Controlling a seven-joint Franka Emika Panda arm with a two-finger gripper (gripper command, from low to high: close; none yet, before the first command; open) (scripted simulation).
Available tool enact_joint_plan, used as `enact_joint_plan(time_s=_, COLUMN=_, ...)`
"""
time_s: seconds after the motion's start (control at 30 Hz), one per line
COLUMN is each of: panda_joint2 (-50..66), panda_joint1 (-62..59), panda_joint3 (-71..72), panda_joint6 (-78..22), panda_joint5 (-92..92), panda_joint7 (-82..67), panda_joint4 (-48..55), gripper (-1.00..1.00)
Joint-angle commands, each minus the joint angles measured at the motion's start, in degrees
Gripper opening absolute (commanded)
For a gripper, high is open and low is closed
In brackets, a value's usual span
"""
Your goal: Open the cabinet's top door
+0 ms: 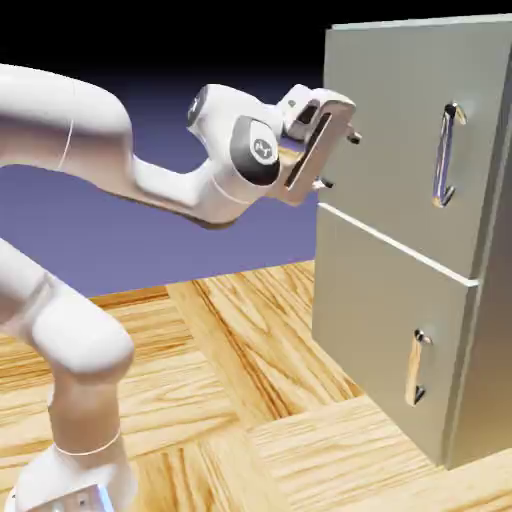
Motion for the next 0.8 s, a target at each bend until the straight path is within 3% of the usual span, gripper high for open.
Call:
enact_joint_plan(time_s=0.0, panda_joint2=-0.29, panda_joint1=0.87, panda_joint3=-0.99, panda_joint6=0.02, panda_joint5=-2.5, panda_joint7=-1.13, panda_joint4=0.63, gripper=0.0)
enact_joint_plan(time_s=0.77, panda_joint2=-6.95, panda_joint1=20.9, panda_joint3=-23.84, panda_joint6=0.57, panda_joint5=-59.82, panda_joint7=-27.02, panda_joint4=15.11, gripper=0.0)
